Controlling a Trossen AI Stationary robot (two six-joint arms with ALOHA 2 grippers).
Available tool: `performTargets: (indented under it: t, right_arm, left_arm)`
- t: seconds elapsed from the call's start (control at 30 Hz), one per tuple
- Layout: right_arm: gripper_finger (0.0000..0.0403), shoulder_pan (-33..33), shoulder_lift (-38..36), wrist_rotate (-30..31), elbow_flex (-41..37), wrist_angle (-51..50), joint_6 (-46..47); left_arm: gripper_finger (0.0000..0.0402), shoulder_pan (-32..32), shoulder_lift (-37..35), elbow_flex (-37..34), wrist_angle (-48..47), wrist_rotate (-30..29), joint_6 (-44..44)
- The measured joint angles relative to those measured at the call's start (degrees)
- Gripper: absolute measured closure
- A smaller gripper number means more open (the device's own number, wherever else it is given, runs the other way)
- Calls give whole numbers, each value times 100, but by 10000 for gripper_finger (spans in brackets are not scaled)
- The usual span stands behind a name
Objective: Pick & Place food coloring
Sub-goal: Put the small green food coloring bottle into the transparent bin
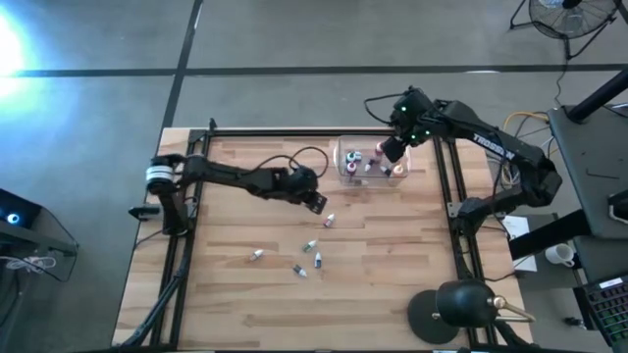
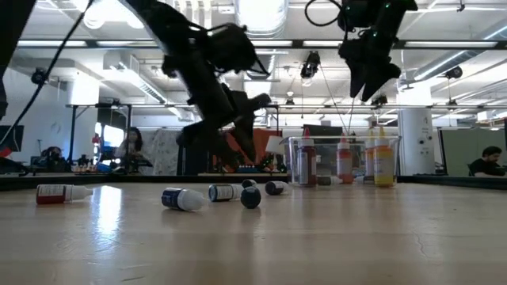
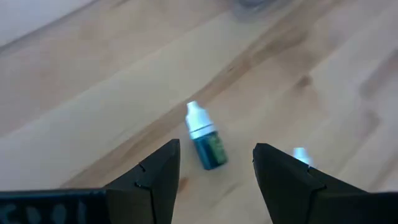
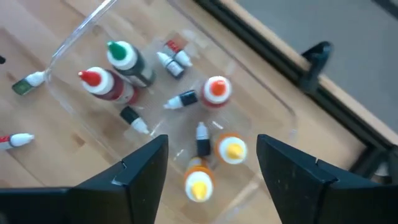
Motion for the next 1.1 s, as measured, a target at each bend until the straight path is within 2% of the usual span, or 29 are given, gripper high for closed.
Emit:
performTargets:
  t: [0.2,0.57,0.67,0.93,1.1]
  right_arm:
    - [163,7,-387,129,-92,-80,78]
    - [163,16,-901,134,-668,-29,256]
    - [163,15,-973,134,-849,-18,259]
    - [176,15,-1310,129,-1096,233,256]
    - [179,15,-1591,127,-1103,368,256]
  left_arm:
    - [225,0,596,657,-566,-7,138]
    - [227,0,1099,893,-651,19,31]
    - [249,0,1117,915,-622,-25,75]
    - [364,4,1118,960,-619,-301,123]
    - [369,17,864,1498,-813,-349,183]
